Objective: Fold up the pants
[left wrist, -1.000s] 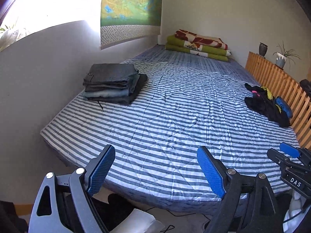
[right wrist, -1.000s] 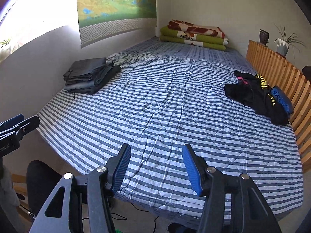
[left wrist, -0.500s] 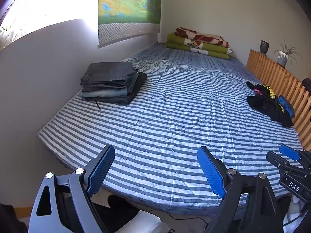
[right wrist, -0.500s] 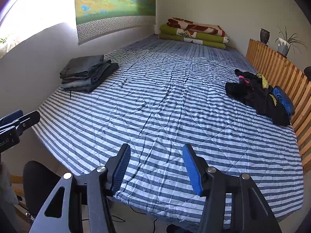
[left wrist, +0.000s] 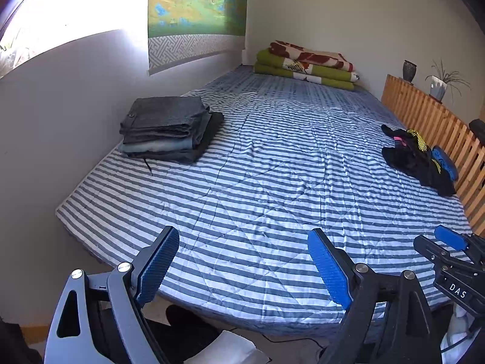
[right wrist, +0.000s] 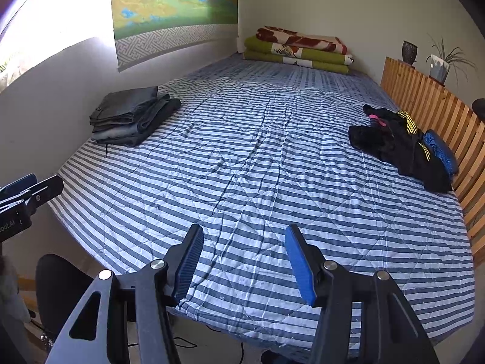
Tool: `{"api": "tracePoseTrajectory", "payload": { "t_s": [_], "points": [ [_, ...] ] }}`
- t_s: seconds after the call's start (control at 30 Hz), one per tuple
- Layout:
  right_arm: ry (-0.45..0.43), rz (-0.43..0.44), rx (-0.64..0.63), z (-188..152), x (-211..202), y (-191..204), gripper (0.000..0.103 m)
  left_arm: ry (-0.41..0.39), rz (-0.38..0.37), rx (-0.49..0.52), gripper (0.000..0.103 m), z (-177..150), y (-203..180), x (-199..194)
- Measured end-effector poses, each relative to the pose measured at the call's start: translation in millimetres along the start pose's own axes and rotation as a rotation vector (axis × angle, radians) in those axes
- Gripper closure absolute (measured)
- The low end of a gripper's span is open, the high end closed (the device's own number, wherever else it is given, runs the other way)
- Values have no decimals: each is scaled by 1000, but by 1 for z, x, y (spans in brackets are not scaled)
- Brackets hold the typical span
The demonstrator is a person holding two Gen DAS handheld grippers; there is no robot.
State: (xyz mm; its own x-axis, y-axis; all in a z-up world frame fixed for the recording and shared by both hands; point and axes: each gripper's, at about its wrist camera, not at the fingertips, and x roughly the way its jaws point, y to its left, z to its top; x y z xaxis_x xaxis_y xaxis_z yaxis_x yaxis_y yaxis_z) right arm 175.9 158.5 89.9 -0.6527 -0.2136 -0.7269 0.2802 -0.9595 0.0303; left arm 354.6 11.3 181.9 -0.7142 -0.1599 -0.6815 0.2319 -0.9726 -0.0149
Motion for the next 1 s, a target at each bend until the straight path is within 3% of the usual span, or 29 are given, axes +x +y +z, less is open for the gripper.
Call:
{"api": "tracePoseTrajectory", "payload": {
  "t_s": [1.0],
  "points": [
    [14, 10, 5, -4, 2, -1, 51, 2, -9, 1, 14, -3, 1, 0]
  ]
}}
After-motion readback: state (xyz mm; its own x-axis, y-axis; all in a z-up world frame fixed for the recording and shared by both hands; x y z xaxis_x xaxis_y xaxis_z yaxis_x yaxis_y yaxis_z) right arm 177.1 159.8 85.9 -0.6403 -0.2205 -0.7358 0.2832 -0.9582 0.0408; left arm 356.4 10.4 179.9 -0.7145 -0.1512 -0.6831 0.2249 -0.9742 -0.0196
